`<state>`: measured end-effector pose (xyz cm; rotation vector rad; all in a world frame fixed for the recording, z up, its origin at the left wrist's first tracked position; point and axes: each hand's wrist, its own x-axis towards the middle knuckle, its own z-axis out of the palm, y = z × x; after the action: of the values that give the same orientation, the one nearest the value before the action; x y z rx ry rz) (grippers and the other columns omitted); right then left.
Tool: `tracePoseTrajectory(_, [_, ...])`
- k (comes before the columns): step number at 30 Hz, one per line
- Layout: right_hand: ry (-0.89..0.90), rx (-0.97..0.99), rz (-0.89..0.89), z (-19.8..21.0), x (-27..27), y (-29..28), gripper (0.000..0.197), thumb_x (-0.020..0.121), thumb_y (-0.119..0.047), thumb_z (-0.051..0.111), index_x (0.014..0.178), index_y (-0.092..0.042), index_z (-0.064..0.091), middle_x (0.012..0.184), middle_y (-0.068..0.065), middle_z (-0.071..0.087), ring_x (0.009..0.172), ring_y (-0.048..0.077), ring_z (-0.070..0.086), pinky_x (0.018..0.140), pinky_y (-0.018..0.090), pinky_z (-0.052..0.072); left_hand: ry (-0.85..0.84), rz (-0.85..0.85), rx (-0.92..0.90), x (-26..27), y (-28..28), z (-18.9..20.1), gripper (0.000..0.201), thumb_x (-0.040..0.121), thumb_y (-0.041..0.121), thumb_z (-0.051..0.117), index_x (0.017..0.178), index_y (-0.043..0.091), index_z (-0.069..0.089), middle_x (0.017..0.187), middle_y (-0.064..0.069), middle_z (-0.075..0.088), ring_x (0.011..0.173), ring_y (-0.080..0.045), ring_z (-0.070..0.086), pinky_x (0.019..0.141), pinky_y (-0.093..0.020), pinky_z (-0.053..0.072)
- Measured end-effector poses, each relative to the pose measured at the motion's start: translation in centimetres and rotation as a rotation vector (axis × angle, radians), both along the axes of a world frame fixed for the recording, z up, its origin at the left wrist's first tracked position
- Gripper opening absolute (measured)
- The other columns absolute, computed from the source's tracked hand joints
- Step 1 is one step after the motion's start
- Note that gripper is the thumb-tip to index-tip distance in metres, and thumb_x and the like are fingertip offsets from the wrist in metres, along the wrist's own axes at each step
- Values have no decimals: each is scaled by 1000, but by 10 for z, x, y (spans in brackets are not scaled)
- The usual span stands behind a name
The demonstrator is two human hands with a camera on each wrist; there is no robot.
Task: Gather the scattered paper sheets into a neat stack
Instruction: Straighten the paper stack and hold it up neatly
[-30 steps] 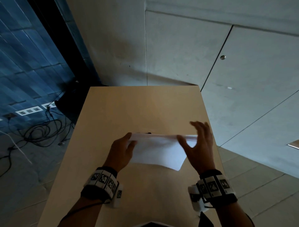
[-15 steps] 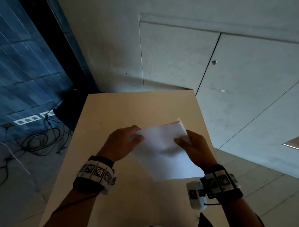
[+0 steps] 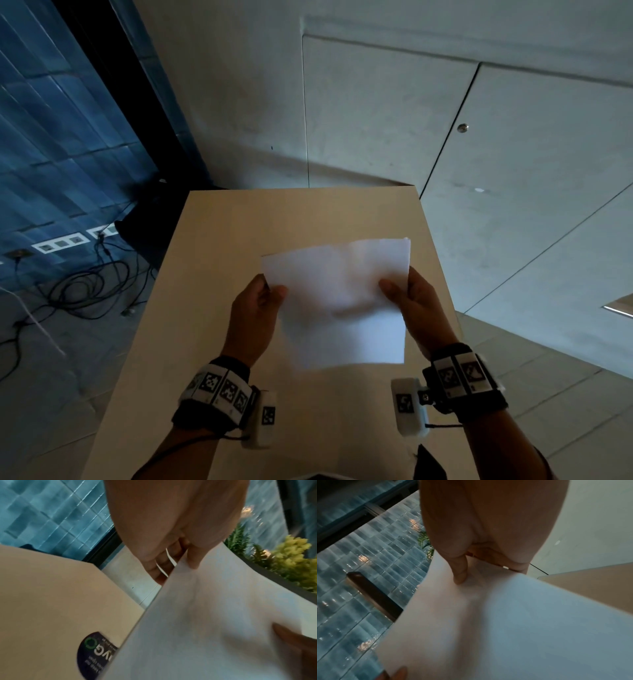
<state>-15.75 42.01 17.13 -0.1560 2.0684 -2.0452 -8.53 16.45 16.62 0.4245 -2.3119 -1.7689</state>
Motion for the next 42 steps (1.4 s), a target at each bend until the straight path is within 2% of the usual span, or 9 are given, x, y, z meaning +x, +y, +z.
tracePoseTrajectory(4, [67, -45, -58, 1, 3, -5, 26, 94, -7, 58, 104, -28, 69, 100, -1, 75, 95, 14, 70, 85, 30, 55, 167, 67, -210, 1, 5, 10, 6, 94, 18, 56, 90, 14, 59, 84, 8, 65, 81, 5, 62, 67, -8, 47])
tracePoseTrajectory(7, [85, 24, -75, -12, 6, -8, 27, 94, -10, 59, 107, -31, 66, 102, -11, 75, 100, 7, 70, 85, 21, 54, 180, 92, -240, 1, 6, -1, 8, 94, 18, 55, 100, 22, 58, 92, 19, 63, 88, 12, 60, 71, -5, 47])
tracePoseTrajectory(12, [-16, 373, -109, -62, 13, -10, 21, 91, -21, 61, 110, -23, 70, 99, -3, 74, 101, 22, 69, 93, 45, 54, -40, 23, -223, 14, 4, -52, 29, 96, 22, 51, 124, 18, 56, 107, 7, 64, 98, -9, 63, 73, 1, 44])
tracePoseTrajectory(16, [2, 410, -226, -67, 17, -15, 17, 93, -25, 57, 93, -14, 70, 85, 12, 74, 85, 32, 67, 71, 36, 52, -13, 54, -258, 14, 5, -56, 26, 96, 19, 51, 120, 18, 59, 105, 13, 63, 93, 2, 61, 74, 2, 42])
tracePoseTrajectory(19, [25, 358, -263, -64, 17, -16, 15, 94, -24, 57, 96, -16, 70, 85, 8, 74, 74, 17, 64, 68, 30, 49, 29, 71, -264, 10, 4, -55, 21, 96, 20, 51, 114, 18, 60, 99, 21, 61, 90, 19, 57, 77, 0, 43])
tracePoseTrajectory(21, [6, 402, -230, -66, 17, -19, 17, 95, -24, 55, 102, -17, 69, 85, 0, 71, 77, 9, 63, 67, 23, 48, -5, 43, -271, 9, 5, -60, 24, 96, 20, 50, 118, 16, 59, 102, 14, 62, 92, 12, 59, 78, -4, 45])
tracePoseTrajectory(26, [-142, 491, -140, -82, 14, -20, 22, 96, -22, 53, 104, -8, 67, 88, 8, 68, 92, 35, 65, 72, 32, 45, -164, -30, -288, 11, 8, -77, 34, 99, 22, 43, 130, 16, 52, 115, 1, 64, 102, -11, 59, 84, -22, 47])
tracePoseTrajectory(32, [-83, 504, -45, -66, -1, -24, 30, 94, -21, 53, 122, -17, 62, 107, -2, 68, 97, 19, 60, 85, 34, 48, -218, 24, -358, -9, -7, -64, 25, 97, 22, 47, 116, 9, 58, 103, -10, 67, 93, -27, 64, 70, -24, 42])
tracePoseTrajectory(42, [-354, 672, 40, -109, -40, -56, 35, 86, -24, 66, 117, -11, 60, 119, 16, 68, 106, 34, 64, 79, 33, 47, -545, 66, -369, -47, -38, -104, 26, 91, 21, 56, 110, 6, 65, 105, -10, 67, 99, -30, 62, 83, -31, 46])
